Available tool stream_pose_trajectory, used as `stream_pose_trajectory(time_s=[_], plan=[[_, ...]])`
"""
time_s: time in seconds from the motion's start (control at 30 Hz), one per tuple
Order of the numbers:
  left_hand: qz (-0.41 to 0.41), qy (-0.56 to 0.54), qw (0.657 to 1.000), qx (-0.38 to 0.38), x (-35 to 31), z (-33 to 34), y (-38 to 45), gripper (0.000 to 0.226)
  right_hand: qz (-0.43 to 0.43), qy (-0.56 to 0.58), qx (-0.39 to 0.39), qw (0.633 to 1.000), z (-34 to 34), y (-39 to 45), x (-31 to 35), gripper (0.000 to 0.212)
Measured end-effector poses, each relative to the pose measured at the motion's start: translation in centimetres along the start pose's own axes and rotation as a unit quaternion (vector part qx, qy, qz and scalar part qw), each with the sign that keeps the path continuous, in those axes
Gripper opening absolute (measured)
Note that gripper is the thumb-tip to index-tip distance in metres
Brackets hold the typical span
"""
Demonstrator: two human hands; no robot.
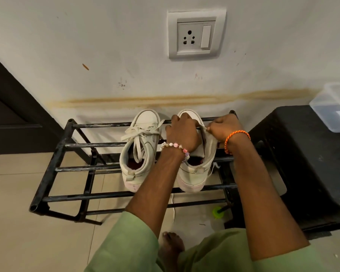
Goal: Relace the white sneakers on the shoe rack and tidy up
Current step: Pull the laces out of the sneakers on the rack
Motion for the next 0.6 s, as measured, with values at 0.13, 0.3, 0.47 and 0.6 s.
stream_pose_trajectory(time_s=[0.13,0.3,0.47,0.6], plan=[[-0.011,-0.026,1.000,-0.007,0.2,0.6,0.2,0.032,0.040,0.031,0.037,0.998,0.0,0.1,-0.3,0.024],[-0.049,-0.204,0.978,0.001,1.2,0.5,0.5,0.005,0.047,0.042,0.050,0.997,-0.2,-0.2,0.0,0.024],[-0.167,-0.595,0.786,-0.013,2.3,-1.2,-0.2,0.022,0.038,0.046,0.061,0.996,-0.3,-0.4,0.1,0.028],[-0.251,-0.725,0.639,-0.055,3.2,-1.8,-0.3,0.032,0.041,0.061,0.068,0.995,-0.3,-0.6,0.4,0.029]])
Point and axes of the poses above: each hand's wrist, its own y-axis towards the middle knuckle, its own z-axis out of the palm, x = y × z, the point moved 2 cm from there along y, towards the middle knuckle, and after that the axes turned 12 degrees about -y, right-handed, at the moved point
